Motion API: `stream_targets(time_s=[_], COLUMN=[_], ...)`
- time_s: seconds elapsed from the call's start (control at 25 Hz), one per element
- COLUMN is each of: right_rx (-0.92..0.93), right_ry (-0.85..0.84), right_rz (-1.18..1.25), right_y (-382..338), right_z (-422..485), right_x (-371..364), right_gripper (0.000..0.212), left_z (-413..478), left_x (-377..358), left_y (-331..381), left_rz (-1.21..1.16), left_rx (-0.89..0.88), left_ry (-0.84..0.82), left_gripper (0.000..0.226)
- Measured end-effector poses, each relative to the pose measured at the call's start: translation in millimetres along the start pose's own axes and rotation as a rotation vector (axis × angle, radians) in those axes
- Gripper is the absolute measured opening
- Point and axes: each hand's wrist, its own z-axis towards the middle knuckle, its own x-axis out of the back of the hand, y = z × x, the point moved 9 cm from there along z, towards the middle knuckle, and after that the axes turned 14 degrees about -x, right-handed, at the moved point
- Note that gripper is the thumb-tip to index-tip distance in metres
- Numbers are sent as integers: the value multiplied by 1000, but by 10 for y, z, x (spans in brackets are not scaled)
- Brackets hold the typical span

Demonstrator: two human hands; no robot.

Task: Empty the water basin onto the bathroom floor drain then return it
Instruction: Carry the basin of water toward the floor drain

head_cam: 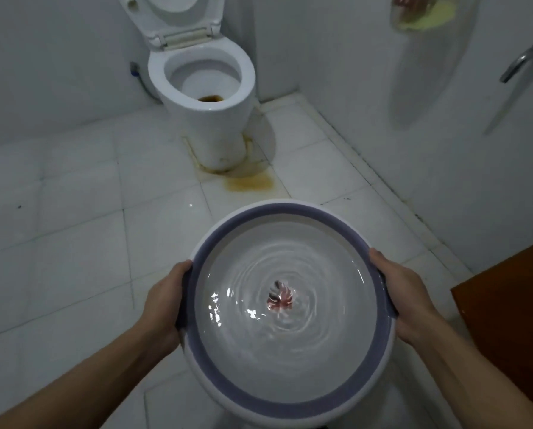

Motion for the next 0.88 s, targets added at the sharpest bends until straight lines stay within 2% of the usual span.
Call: stream_targets(time_s=[0.2, 0.36, 0.48, 0.68, 0.88], right_rx=[36, 53, 50, 48, 40], right_ry=[-12, -5, 39, 108, 205], right_rz=[-32, 4, 13, 34, -37], right_y=[318, 720, 1074, 1445, 1756], right_z=[692, 1249, 1534, 1874, 1927], right_x=[9, 15, 24, -3, 64], right_gripper=[37, 38, 41, 41, 36], left_z=[486, 860, 1063, 1385, 1458], left_x=[-178, -322, -321, -353, -353], left_y=[-678, -1255, -1631, -1914, -2147], left_rz=[52, 98, 133, 218, 280], left_rx=[27, 114, 141, 125, 111], left_ry=[-84, -126, -141, -159, -158], left_gripper=[30, 26, 33, 52, 42])
